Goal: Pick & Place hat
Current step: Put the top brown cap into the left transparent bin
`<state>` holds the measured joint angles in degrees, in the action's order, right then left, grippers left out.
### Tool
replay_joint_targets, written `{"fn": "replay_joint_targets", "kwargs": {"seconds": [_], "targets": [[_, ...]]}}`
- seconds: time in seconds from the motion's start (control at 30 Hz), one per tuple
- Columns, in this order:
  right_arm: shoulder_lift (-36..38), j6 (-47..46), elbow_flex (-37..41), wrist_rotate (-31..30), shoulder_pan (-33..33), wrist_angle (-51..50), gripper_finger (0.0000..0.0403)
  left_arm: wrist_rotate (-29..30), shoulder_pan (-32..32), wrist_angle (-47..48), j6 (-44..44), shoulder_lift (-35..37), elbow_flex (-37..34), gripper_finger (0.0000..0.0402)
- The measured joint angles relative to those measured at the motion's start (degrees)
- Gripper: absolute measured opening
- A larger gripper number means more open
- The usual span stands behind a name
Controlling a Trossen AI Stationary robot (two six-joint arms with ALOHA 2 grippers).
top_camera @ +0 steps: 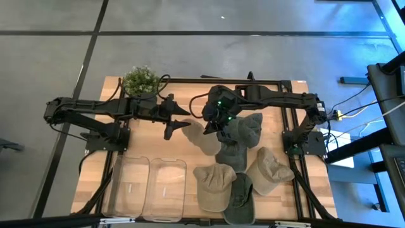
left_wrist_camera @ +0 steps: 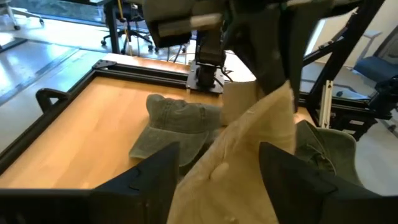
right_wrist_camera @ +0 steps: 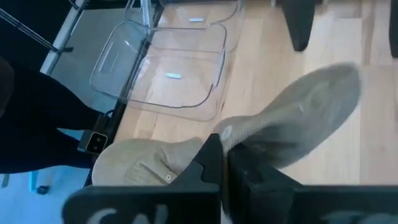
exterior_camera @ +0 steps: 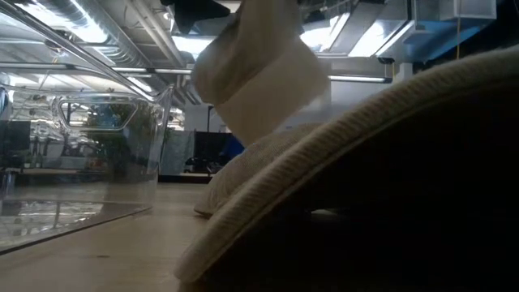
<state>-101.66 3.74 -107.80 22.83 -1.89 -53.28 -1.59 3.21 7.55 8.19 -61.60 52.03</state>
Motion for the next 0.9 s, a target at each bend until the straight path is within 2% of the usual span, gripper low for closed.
{"fn": "replay_joint_targets", "kwargs": {"seconds": [0.2, 0.4, 0.9], "targets": [[0.0, 0.3, -0.9, -0.3, 0.3, 0.2, 0.0003, -3.4, -0.1, -0.1, 0.0, 0.0, 0.0, 0.0265], [0.0, 1.3, -0.9, -0.3, 0.3, 0.2, 0.0003, -3.1, -0.2, -2.9, 0.0, -1.8, 0.0, 0.0289], [0.0, 3.1, -0.9, -0.3, 1.2, 2.8, 0.0003, -2.9, -0.2, -4.0, 0.0, -4.0, 0.0, 0.0290]]}}
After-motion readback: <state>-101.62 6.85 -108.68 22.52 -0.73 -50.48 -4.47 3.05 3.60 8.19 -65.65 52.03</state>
